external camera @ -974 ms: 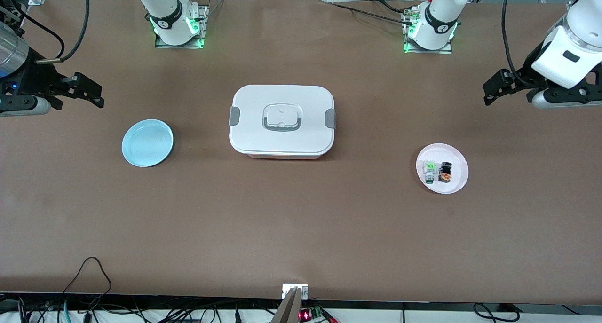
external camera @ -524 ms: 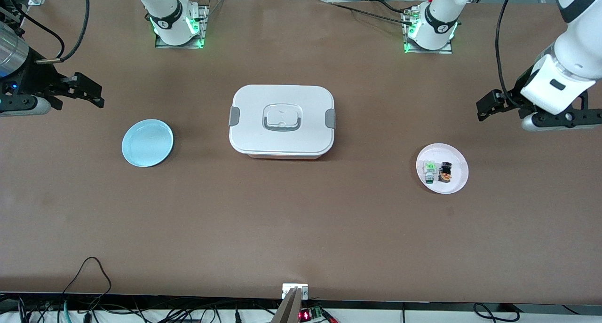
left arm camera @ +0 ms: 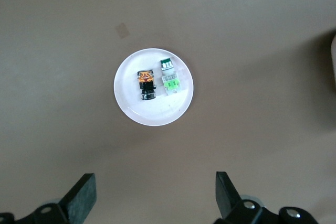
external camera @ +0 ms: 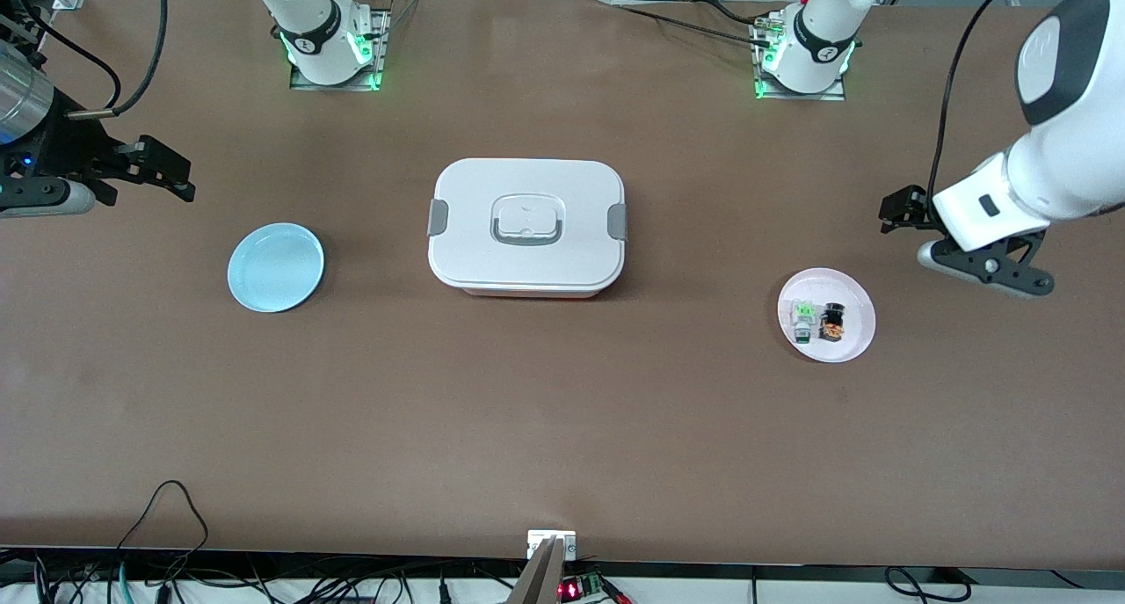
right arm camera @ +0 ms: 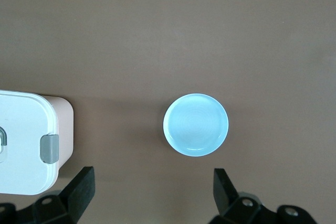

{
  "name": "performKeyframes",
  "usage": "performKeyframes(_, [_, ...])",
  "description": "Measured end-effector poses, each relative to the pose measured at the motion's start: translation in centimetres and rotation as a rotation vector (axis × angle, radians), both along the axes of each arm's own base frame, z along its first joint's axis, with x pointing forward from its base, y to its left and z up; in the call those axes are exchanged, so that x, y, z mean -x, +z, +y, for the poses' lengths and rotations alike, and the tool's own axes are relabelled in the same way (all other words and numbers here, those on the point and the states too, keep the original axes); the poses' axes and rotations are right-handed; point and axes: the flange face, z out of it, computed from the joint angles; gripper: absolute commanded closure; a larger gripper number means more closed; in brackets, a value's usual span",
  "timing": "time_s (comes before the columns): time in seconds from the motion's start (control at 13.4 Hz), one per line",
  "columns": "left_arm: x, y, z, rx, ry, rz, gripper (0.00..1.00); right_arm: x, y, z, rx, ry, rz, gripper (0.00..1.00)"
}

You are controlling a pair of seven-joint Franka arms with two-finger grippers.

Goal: Transfer orange switch to right arm and place
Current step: 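Move the left gripper over the orange switch on the white dish, then lower the left gripper and grasp the orange switch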

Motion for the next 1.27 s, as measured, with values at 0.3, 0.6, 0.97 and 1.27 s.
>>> performKeyframes(0.3, [-1.5,-5.1,2.0,0.069,-0.287,0.078,0.0,0.0,0.0,0.0,0.0,0.0,0.0,0.0])
performKeyframes(0.6, [-3.2,-10.5,3.8,0.149,-0.565,0.101,0.0,0.0,0.0,0.0,0.0,0.0,0.0,0.0])
performKeyframes(0.97, [-4.3,-17.6,4.4,0.227,-0.998,0.036,0.0,0.0,0.0,0.0,0.0,0.0,0.0,0.0])
performKeyframes(1.27, [-3.4,-21.2,2.4,0.246,-1.191,-0.007,0.0,0.0,0.0,0.0,0.0,0.0,0.0,0.0])
